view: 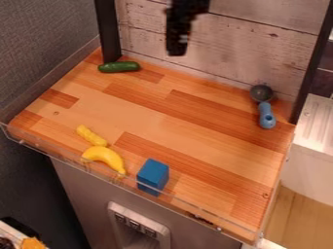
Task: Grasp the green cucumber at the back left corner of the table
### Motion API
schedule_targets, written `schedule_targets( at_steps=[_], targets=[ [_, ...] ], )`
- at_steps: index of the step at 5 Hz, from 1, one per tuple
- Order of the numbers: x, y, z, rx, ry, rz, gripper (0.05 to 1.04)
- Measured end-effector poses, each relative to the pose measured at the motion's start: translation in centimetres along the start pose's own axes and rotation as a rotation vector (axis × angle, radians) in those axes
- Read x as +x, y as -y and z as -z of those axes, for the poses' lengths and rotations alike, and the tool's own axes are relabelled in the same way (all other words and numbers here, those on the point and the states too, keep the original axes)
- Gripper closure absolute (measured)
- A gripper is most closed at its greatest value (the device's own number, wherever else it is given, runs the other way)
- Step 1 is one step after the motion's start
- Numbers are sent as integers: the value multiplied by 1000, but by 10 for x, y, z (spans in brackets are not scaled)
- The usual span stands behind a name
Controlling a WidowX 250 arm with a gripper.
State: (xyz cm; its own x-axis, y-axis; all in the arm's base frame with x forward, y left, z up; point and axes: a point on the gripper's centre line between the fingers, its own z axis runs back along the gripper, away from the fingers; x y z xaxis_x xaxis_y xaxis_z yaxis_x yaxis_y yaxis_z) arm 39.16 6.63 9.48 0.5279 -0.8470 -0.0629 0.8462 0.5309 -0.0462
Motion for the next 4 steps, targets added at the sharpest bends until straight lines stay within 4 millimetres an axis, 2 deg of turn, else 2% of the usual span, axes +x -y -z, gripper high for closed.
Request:
schedule_targets(
  at_steps=[1, 2, 3, 4],
  targets=[
    [-27, -23, 3, 0, 4, 98, 248],
    [-56, -35, -1, 9, 11, 49, 81],
    [-75, -39, 4, -4, 9, -90, 82],
    [-86, -40, 6, -13, 9, -237, 83]
  ],
)
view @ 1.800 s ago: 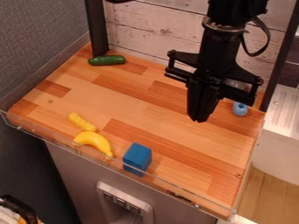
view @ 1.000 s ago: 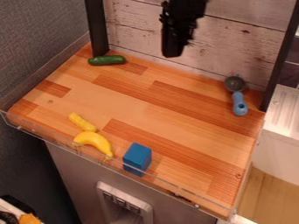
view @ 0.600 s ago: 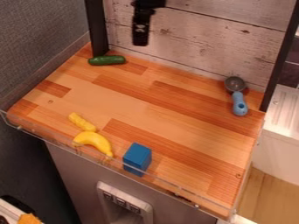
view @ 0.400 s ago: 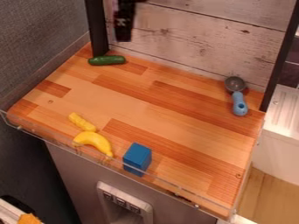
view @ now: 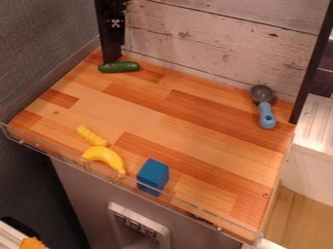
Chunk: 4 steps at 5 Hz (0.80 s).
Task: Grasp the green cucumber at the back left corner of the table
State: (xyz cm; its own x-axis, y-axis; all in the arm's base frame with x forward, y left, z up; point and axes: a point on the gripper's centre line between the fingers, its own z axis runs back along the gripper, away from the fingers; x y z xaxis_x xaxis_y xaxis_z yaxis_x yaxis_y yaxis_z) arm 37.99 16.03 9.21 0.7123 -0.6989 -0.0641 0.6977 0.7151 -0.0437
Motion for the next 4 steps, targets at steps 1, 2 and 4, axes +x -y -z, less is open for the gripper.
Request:
schedule_targets(
  at_steps=[1, 2, 4],
  targets=[
    [0, -4, 5, 17, 7, -62, 87],
    [2, -8, 33, 1, 1, -58, 87],
    [8, -17, 70, 34, 14, 97, 83]
  ],
)
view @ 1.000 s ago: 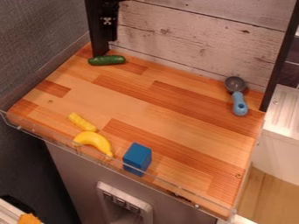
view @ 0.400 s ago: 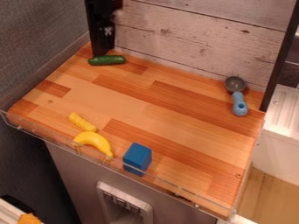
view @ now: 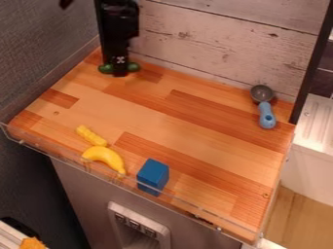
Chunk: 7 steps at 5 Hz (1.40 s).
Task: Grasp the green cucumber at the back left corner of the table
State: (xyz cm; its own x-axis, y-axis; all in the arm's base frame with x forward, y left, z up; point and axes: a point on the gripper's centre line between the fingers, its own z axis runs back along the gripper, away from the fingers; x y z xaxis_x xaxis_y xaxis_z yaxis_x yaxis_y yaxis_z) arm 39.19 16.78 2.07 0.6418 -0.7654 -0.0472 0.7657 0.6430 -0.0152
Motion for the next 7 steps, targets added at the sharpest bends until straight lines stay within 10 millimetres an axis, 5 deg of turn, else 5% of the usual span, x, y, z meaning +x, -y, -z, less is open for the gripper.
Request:
schedule_targets(
  at_steps=[1, 3, 6, 7],
  targets=[
    [0, 0, 10, 1, 1, 81, 136],
    [1, -3, 13, 15, 13, 81, 702],
    [-1, 5, 9, -44, -11, -257, 732],
    [0, 6, -13, -84, -40, -448, 732]
  ],
)
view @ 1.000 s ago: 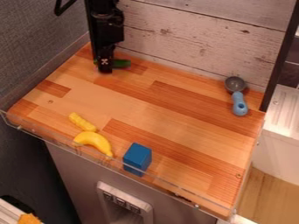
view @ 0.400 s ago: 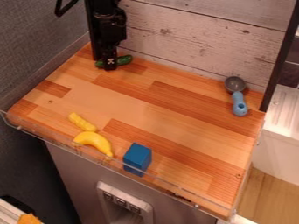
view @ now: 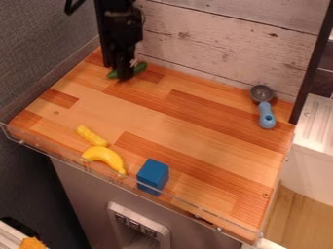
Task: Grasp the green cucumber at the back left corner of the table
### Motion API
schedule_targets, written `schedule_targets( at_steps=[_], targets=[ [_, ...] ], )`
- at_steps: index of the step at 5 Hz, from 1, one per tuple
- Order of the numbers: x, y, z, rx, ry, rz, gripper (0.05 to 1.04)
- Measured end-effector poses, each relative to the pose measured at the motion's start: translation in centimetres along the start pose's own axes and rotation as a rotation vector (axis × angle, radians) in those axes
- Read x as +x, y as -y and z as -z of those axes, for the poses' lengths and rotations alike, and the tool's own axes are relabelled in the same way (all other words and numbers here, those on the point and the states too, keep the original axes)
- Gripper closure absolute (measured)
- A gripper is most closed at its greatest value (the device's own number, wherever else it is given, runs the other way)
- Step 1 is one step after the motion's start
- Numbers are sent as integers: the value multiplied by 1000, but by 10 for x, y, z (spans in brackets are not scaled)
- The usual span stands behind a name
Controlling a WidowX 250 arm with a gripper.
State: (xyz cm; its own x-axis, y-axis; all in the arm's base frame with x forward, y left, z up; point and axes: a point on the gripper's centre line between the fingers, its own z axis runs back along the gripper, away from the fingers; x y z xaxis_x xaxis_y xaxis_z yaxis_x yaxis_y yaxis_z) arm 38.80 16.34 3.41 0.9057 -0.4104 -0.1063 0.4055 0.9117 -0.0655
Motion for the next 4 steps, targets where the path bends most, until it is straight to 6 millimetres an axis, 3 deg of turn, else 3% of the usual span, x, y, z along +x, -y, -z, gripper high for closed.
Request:
schedule_targets(
  at_steps=[1, 2, 4],
  targets=[
    [-7, 9, -16, -64, -67, -200, 732],
    [-12, 6, -30, -64, -82, -450, 732],
    [-14, 8, -32, -68, -106, -684, 732]
  ],
)
